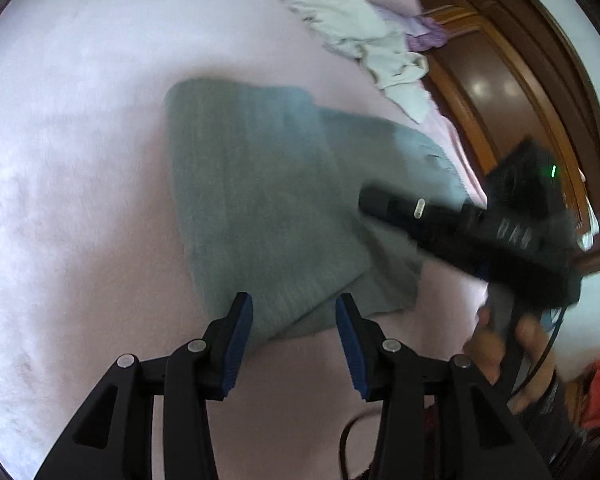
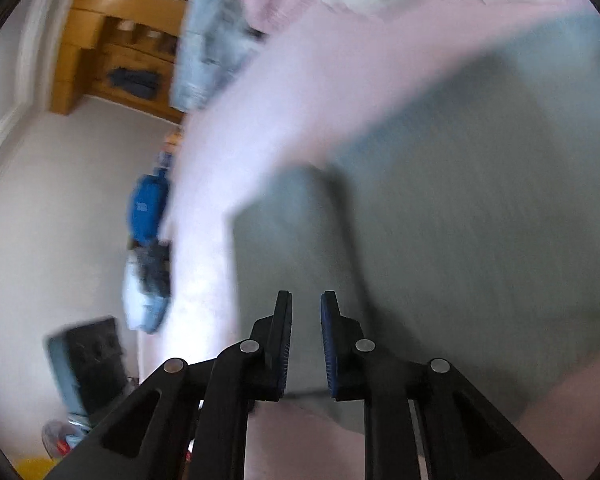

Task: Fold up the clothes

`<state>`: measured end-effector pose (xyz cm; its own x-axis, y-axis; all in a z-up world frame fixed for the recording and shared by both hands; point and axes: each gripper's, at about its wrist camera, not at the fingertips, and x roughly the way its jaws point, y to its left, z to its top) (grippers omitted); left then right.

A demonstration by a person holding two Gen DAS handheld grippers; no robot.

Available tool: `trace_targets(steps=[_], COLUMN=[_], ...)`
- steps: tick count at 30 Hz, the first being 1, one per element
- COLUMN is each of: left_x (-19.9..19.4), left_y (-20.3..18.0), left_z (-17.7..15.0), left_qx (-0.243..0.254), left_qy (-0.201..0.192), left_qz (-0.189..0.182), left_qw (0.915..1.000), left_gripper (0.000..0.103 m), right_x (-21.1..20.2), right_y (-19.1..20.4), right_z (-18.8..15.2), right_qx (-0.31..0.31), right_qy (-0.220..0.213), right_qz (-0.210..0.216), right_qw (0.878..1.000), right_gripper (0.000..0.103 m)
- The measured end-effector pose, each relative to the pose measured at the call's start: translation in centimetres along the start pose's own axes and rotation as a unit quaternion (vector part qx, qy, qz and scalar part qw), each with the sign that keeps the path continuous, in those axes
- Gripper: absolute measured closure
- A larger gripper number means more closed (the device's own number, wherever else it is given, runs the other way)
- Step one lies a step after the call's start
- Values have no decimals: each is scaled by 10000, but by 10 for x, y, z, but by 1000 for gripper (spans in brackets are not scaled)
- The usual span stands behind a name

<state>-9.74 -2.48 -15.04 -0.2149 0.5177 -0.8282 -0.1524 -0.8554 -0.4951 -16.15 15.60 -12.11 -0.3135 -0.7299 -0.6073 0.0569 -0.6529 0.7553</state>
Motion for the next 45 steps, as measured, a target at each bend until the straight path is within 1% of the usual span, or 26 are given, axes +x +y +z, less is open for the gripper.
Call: trace_targets(steps=[3,4,5,7,9,11,12,14,15,17,20,22,23,25,27,29,30,31,33,35,36,38,41,43,44,45], left_x=[8,12,14,14,13,13,13,14,13,6,-12,-24,-30,-36,-38,-34,-30,-28,-11,6,15,8,-17,-29,-35,-39], left_y=[5,8,12,16,19,21,22,23,23,23,29,35,39,49,59,58,55,56,52,60,63,65,65,70,73,78], left_z=[-2,-3,-4,-4,-4,-3,-3,-2,-1,-1,-1,-1,0,2,-1,-7,-9,-7,-9,-6,-5,-6,-1,6,9,12], left_qx=[-22,-68,-163,-245,-318,-363,-372,-371,-354,-345,-479,-559,-625,-893,-1214,-1255,-1238,-1220,-1252,-1485,-1601,-1776,-1569,-1554,-1546,-1579], left_qy=[105,129,126,101,85,70,62,83,95,80,-118,-268,-368,-504,-490,-397,-345,-297,-128,-7,52,-3,-245,-394,-468,-512], left_qz=[27,13,-28,-101,-173,-227,-246,-251,-261,-311,-493,-578,-658,-845,-1146,-1462,-1623,-1640,-1444,-1400,-1380,-1583,-1586,-1572,-1563,-1497], left_qw=[9999,9999,9998,9996,9993,9991,9990,9990,9990,9989,9976,9964,9952,9911,9847,9805,9783,9784,9815,9789,9774,9713,9745,9745,9744,9747], left_gripper=[64,64,64,64,64,64,64,64,64,64,63,63,63,63,63,63,63,63,63,63,63,63,63,63,63,63], right_x=[13,19,29,49,65,77,79,74,67,47,19,1,-4,-5,-1,-4,-3,1,11,18,18,16,2,-7,-8,-3], right_y=[13,16,16,11,6,-3,-8,-7,-3,7,22,30,32,28,19,11,10,6,2,-2,-2,7,31,54,68,79], right_z=[19,25,32,47,58,64,65,66,64,54,36,19,12,2,-5,-13,-15,-17,-18,-18,-18,-19,-28,-44,-55,-65], right_qx=[-139,-164,-164,-150,-227,-283,-243,-217,-293,-580,-998,-1294,-1418,-1403,-1117,-948,-912,-870,-851,-891,-850,-921,-1559,-2264,-2666,-2957], right_qy=[124,181,238,356,429,599,642,671,646,529,363,373,424,573,641,615,605,639,728,846,858,833,636,478,392,346], right_qz=[337,396,351,123,-390,-773,-823,-793,-767,-674,-475,-213,0,345,430,493,420,288,-80,-431,-425,-459,-571,-800,-984,-1111], right_qw=[9993,9989,9990,9992,9981,9948,9942,9943,9945,9946,9932,9907,9890,9878,9907,9924,9931,9937,9937,9915,9918,9912,9841,9696,9580,9482], right_gripper=[84,84,84,84,84,96,102,102,97,95,94,93,93,93,91,90,90,90,90,90,90,90,90,87,84,77])
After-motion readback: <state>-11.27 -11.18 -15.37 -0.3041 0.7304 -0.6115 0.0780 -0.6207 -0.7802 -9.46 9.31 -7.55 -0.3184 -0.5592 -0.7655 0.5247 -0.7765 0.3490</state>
